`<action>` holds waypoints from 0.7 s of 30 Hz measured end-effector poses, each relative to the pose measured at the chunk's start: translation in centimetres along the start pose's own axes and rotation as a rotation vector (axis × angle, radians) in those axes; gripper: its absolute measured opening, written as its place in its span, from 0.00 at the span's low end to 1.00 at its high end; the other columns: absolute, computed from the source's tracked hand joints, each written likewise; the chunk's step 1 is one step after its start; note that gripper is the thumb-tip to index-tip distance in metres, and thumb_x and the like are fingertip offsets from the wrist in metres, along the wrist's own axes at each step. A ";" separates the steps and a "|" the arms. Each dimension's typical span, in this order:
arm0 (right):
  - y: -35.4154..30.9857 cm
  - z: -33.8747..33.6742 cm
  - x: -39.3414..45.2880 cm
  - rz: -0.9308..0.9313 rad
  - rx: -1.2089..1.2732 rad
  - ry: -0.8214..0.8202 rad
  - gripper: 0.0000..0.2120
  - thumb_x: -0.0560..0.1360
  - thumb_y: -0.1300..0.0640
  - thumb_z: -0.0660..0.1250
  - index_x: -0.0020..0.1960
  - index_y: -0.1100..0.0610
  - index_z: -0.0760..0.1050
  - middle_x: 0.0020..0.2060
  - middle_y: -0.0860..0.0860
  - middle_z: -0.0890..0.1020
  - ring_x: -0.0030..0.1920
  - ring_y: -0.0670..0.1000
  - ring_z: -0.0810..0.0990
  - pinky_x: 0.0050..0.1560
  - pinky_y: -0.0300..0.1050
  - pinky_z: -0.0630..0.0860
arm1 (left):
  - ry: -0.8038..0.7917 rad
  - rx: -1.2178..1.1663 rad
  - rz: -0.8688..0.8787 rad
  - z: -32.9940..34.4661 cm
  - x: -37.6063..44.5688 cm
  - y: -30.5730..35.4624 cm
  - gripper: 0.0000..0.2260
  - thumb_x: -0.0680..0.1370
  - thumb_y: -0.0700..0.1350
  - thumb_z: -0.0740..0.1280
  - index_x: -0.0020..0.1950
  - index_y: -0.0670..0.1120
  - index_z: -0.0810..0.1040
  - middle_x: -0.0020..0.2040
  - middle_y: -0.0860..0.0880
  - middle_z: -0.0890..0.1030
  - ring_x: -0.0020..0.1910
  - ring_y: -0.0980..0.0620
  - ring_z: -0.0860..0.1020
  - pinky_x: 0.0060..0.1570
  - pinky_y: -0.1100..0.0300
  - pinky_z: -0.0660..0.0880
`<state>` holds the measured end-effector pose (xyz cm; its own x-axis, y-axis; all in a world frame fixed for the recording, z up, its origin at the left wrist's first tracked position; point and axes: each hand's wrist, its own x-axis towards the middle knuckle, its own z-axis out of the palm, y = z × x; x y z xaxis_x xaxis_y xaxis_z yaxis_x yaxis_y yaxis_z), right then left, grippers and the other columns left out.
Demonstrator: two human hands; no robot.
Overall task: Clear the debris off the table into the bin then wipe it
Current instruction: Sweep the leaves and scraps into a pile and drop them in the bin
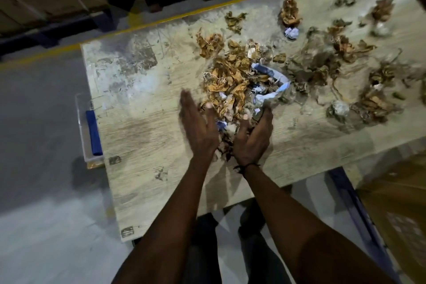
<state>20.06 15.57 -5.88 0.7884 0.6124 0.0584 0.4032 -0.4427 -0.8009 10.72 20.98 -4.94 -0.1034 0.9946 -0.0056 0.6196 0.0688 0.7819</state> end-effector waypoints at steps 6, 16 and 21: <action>0.0 -2.3 0.5 0.032 0.250 -0.121 0.29 0.87 0.50 0.56 0.83 0.61 0.57 0.82 0.56 0.61 0.81 0.45 0.59 0.80 0.42 0.58 | 0.049 0.261 -0.138 0.3 -9.2 -1.6 0.35 0.85 0.63 0.44 0.86 0.43 0.48 0.87 0.46 0.49 0.85 0.49 0.47 0.83 0.45 0.48; 5.0 -10.1 7.4 -0.235 0.172 -0.119 0.23 0.87 0.58 0.56 0.80 0.64 0.65 0.78 0.59 0.69 0.79 0.54 0.67 0.79 0.47 0.65 | 0.190 0.056 -0.168 8.2 -3.8 6.6 0.37 0.84 0.64 0.48 0.85 0.39 0.54 0.85 0.40 0.53 0.84 0.42 0.52 0.82 0.45 0.51; 9.6 -15.2 16.6 -0.209 -0.072 0.069 0.23 0.85 0.53 0.58 0.78 0.58 0.69 0.78 0.60 0.68 0.79 0.59 0.64 0.77 0.37 0.61 | 0.299 0.114 -0.120 5.3 -1.2 2.8 0.30 0.86 0.57 0.55 0.84 0.44 0.58 0.85 0.43 0.57 0.84 0.42 0.56 0.81 0.42 0.55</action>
<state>44.08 11.45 -3.54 0.7130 0.6506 0.2614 0.5913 -0.3575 -0.7229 16.73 20.38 -6.01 -0.3938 0.9134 0.1028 0.6703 0.2088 0.7122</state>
